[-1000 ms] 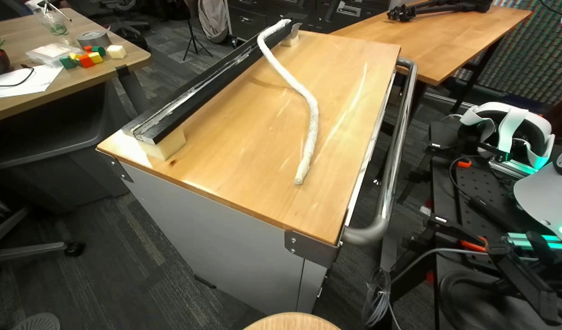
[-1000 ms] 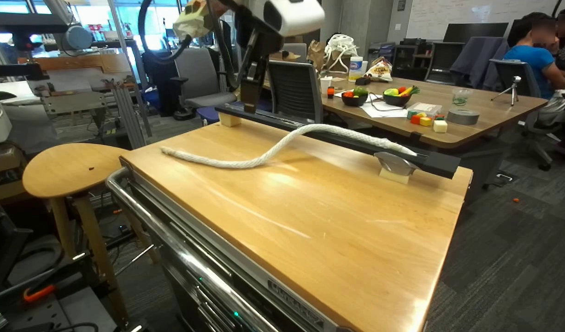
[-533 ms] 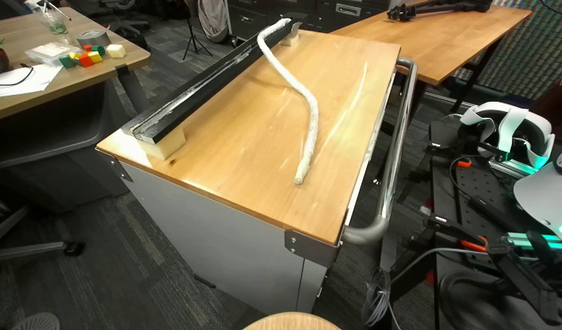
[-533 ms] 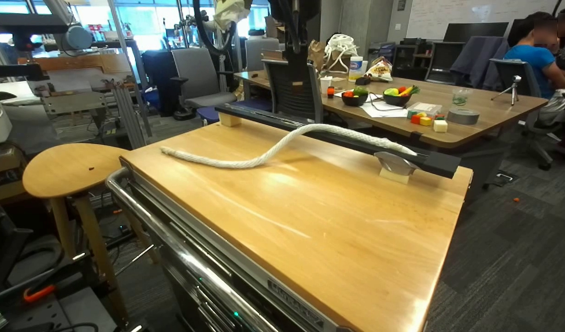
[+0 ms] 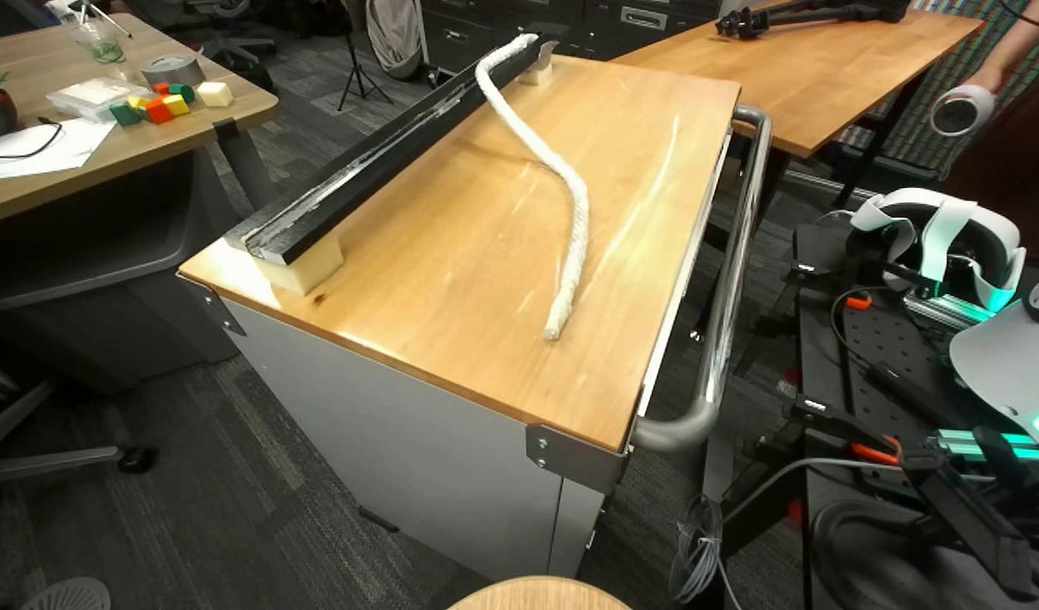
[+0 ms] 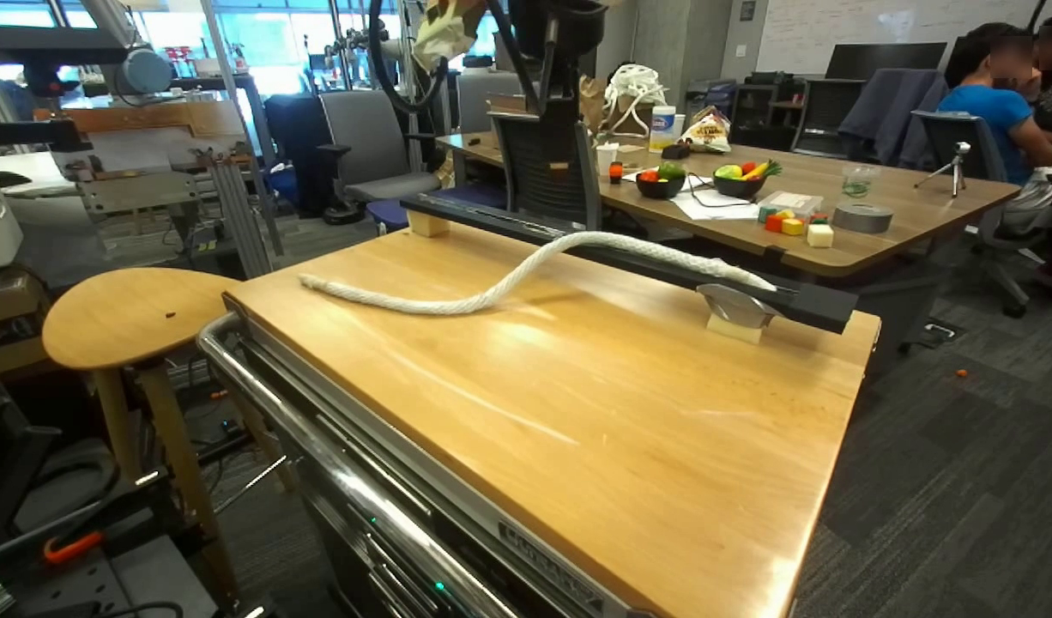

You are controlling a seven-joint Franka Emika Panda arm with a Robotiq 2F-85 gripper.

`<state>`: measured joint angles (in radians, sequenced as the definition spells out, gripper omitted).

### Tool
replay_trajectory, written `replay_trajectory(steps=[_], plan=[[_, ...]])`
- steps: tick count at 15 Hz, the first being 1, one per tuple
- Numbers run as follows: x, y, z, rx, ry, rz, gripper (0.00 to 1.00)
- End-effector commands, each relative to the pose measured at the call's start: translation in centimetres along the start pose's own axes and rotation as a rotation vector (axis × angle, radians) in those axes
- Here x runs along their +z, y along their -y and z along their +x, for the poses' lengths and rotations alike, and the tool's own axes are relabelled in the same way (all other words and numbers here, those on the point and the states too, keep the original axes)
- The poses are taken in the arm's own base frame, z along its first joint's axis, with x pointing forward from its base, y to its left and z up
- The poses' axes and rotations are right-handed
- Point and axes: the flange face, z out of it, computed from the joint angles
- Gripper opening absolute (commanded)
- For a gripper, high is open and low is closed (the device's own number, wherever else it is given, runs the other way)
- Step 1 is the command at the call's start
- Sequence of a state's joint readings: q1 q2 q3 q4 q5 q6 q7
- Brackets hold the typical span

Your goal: Put the white rope on the table

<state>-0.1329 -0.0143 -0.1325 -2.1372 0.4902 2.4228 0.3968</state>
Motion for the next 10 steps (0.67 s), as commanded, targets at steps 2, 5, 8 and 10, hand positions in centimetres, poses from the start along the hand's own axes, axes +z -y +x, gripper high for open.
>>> replay_trajectory(steps=[2,5,8,10], plan=[[2.5,1.4,7.5,0.078,-0.138,-0.173,1.0],[3.9,1.6,11.3,0.11,-0.187,-0.294,1.0],[4.5,0.4,10.5,0.103,-0.171,-0.279,1.0],[4.6,0.8,10.4,0.085,-0.159,-0.267,1.0]])
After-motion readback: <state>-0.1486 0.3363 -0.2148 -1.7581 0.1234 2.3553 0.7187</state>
